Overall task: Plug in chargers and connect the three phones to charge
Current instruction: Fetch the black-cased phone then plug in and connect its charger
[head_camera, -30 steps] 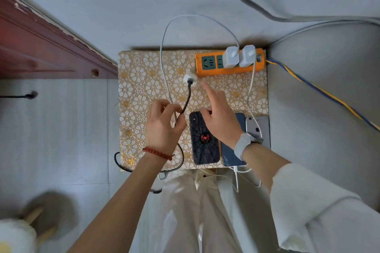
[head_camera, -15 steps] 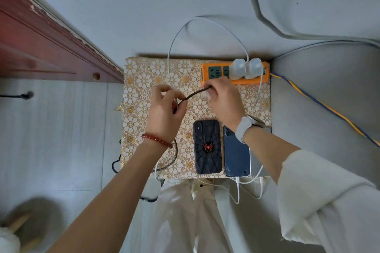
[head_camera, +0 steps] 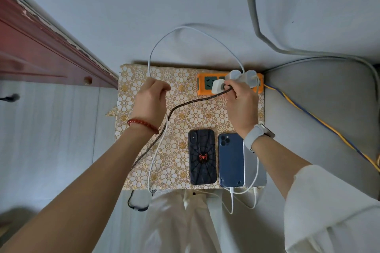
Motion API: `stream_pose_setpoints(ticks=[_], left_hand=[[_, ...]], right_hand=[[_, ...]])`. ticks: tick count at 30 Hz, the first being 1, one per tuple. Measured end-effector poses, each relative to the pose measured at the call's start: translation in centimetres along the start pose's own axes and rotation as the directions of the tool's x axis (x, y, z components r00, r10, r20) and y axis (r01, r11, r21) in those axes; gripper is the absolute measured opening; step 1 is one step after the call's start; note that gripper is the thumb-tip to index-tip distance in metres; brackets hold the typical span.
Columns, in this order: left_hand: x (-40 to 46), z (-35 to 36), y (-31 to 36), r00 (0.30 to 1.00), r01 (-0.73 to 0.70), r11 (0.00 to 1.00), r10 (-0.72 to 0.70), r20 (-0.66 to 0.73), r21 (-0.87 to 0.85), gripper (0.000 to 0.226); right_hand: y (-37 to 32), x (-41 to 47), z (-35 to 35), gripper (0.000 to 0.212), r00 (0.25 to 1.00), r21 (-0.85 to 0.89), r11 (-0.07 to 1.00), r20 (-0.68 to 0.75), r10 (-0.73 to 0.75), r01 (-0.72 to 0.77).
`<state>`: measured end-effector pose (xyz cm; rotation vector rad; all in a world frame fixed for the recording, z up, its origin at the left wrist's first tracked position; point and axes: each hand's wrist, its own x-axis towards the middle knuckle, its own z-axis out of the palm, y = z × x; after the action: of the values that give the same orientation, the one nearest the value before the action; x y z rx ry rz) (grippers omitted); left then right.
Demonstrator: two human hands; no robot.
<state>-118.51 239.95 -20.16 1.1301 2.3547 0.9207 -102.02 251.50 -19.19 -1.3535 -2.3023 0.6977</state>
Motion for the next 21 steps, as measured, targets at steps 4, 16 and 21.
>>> stream_pose_setpoints(ticks=[4, 16, 21], left_hand=[[0.2, -0.5, 0.3, 0.999, 0.001, 0.999, -0.002, -0.042, -0.043, 0.016], [-0.4, -0.5, 0.4, 0.994, 0.071, 0.991, -0.080, -0.077, -0.112, 0.058], [0.6, 0.0, -0.1, 0.997, 0.054, 0.998, -0.055, -0.044, -0.043, 0.052]], right_hand=[[-0.1, 0.1, 0.2, 0.022, 1.000, 0.006, 1.000, -0.016, 0.017, -0.017], [0.0, 0.4, 0.1, 0.025, 1.000, -0.018, 1.000, 0.022, 0.004, -0.004], [-0.7, 1.1, 1.1, 0.023, 0.999, 0.013, 0.999, 0.010, 0.052, -0.052]])
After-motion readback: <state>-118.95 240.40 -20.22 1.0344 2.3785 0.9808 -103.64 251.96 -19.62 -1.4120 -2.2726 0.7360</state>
